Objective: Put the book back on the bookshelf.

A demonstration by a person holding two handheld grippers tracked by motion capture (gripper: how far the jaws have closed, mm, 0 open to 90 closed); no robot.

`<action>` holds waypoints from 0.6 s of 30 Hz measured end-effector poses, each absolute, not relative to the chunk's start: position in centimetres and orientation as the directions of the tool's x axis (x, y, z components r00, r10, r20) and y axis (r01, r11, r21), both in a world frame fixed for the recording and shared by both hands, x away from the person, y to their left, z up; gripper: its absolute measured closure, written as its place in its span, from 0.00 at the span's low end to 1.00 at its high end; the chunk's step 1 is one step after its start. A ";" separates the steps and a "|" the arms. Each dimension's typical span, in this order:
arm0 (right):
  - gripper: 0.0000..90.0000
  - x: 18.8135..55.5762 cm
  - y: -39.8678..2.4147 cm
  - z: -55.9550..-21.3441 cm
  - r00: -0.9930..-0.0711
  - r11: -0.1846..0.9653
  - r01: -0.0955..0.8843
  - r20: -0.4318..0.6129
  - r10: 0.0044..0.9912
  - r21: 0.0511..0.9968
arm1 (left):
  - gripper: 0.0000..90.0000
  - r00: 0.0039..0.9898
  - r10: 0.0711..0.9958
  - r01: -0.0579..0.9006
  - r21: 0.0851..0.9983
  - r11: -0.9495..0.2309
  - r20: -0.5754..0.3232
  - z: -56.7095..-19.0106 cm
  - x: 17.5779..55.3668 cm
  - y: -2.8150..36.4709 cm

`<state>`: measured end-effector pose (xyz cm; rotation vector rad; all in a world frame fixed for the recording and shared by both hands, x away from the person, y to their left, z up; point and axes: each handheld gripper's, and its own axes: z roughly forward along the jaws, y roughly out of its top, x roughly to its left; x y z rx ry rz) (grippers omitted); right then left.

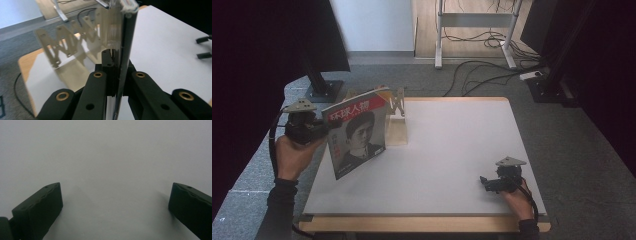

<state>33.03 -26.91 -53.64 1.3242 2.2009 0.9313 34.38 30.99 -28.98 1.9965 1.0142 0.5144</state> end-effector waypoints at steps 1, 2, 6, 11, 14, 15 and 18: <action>0.00 33.0 -26.9 -53.6 -0.467 0.327 0.613 -0.004 0.884 0.719 | 0.97 0.582 0.813 0.474 0.814 -0.337 -0.003 -28.9 34.4 31.2; 0.00 33.0 -26.9 -53.6 -0.467 0.326 0.613 -0.003 0.884 0.720 | 0.97 0.572 0.821 0.479 0.813 -0.332 -0.002 -28.8 34.5 31.4; 0.00 33.0 -26.9 -53.7 -0.466 0.325 0.613 -0.003 0.885 0.720 | 0.97 0.539 0.843 0.493 0.811 -0.315 0.000 -28.4 34.8 32.1; 0.00 33.0 -26.9 -53.7 -0.466 0.326 0.613 -0.004 0.885 0.720 | 0.97 0.504 0.864 0.508 0.813 -0.283 -0.014 -28.4 35.5 33.0; 0.00 33.0 -26.9 -53.7 -0.465 0.325 0.614 -0.003 0.885 0.719 | 0.97 0.487 0.873 0.517 0.810 -0.277 -0.013 -28.4 35.9 33.4; 0.00 33.0 -26.9 -53.7 -0.465 0.325 0.614 -0.003 0.885 0.719 | 0.97 0.480 0.877 0.520 0.810 -0.271 -0.014 -28.4 36.0 33.5; 0.00 33.0 -26.9 -53.7 -0.466 0.326 0.614 -0.003 0.885 0.719 | 0.97 0.457 0.889 0.529 0.810 -0.254 -0.020 -28.5 36.4 33.9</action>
